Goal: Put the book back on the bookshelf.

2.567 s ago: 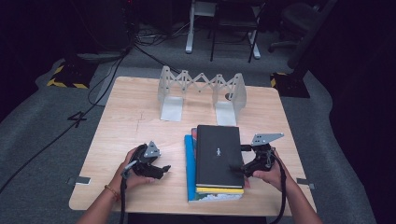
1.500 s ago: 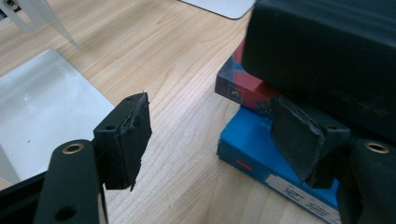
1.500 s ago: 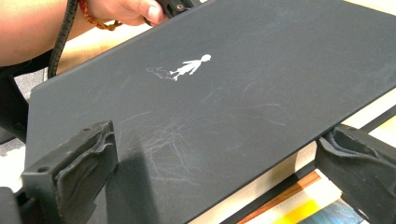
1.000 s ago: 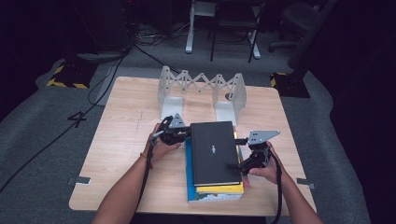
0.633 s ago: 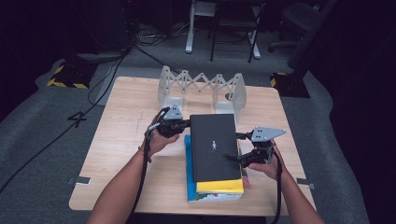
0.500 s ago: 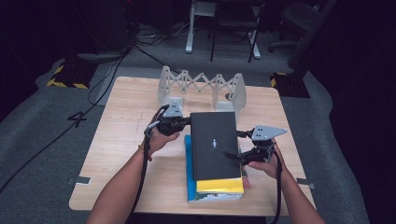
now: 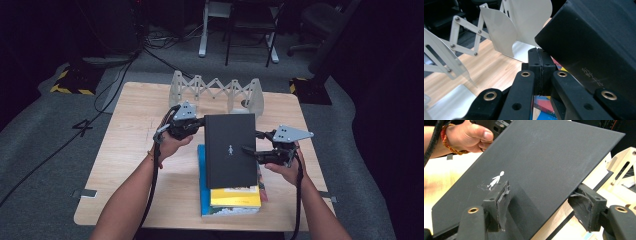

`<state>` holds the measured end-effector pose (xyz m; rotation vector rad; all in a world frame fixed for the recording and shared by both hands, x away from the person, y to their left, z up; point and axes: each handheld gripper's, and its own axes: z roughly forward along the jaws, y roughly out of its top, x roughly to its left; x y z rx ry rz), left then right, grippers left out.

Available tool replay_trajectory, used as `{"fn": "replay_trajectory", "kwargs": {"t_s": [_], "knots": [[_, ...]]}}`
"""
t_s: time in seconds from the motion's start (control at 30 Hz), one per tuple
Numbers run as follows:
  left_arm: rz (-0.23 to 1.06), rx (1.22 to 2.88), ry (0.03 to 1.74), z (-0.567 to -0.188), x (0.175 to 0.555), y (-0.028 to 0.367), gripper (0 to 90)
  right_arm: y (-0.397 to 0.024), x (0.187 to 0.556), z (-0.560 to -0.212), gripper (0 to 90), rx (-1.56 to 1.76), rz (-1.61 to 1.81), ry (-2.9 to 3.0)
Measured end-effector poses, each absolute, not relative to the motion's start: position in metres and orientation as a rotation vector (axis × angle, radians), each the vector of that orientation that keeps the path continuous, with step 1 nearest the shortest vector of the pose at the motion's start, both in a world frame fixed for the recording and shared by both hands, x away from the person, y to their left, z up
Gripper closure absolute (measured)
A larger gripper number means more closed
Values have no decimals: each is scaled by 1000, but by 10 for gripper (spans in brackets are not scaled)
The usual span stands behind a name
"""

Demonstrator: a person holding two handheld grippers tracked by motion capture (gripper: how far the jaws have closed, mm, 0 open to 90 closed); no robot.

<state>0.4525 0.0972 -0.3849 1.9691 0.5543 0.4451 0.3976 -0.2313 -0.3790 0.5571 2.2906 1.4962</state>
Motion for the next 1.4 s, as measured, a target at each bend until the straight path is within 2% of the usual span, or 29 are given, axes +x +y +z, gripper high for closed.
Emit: {"fn": "replay_trajectory", "kwargs": {"t_s": [0.2, 0.5, 1.17, 1.4], "knots": [[461, 1969, 537, -376, 452, 91, 900, -232, 396, -368, 420, 512, 1587, 2249], [488, 1956, 509, -368, 441, 91, 900, -232, 389, -362, 458, 426, 1600, 2271], [568, 1933, 451, -353, 404, 96, 900, -225, 362, -352, 443, 291, 1541, 2298], [562, 1919, 443, -349, 393, 97, 897, -227, 351, -352, 527, 248, 1578, 2313]]}}
